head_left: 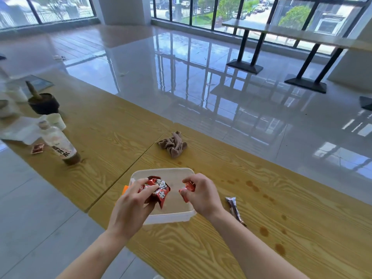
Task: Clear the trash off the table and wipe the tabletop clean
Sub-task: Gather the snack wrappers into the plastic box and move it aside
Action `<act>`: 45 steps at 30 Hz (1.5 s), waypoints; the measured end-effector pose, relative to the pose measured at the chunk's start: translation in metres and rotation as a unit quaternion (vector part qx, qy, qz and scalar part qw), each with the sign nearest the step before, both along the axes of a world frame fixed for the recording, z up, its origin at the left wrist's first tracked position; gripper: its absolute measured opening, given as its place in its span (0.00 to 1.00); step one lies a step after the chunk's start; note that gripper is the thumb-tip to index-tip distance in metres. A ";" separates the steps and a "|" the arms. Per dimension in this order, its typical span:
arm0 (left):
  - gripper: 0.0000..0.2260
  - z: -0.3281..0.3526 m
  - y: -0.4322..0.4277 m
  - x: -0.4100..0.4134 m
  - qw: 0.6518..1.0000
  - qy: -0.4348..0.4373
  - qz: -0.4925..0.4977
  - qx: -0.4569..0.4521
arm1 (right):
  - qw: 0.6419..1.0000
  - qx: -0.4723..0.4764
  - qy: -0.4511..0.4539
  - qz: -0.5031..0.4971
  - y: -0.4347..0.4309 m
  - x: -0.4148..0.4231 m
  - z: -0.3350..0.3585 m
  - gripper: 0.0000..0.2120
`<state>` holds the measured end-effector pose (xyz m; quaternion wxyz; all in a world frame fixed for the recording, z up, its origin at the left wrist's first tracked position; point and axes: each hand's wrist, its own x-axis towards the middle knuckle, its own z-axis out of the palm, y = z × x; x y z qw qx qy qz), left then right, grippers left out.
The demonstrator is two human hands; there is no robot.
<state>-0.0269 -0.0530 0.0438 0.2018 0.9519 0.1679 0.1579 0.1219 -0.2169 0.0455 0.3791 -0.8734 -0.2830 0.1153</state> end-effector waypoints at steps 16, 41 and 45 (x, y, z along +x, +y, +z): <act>0.13 -0.012 0.026 0.014 0.995 0.094 -0.004 0.020 | 0.994 -0.073 -0.027 0.081 0.049 0.006 -0.015 0.15; 0.19 0.003 -0.020 0.057 0.995 0.068 -0.047 0.063 | 0.995 -0.047 -0.085 0.016 -0.010 0.023 -0.012 0.14; 0.17 0.009 -0.051 0.082 0.994 0.031 -0.096 0.038 | 0.994 -0.075 -0.069 -0.040 -0.051 0.035 -0.015 0.11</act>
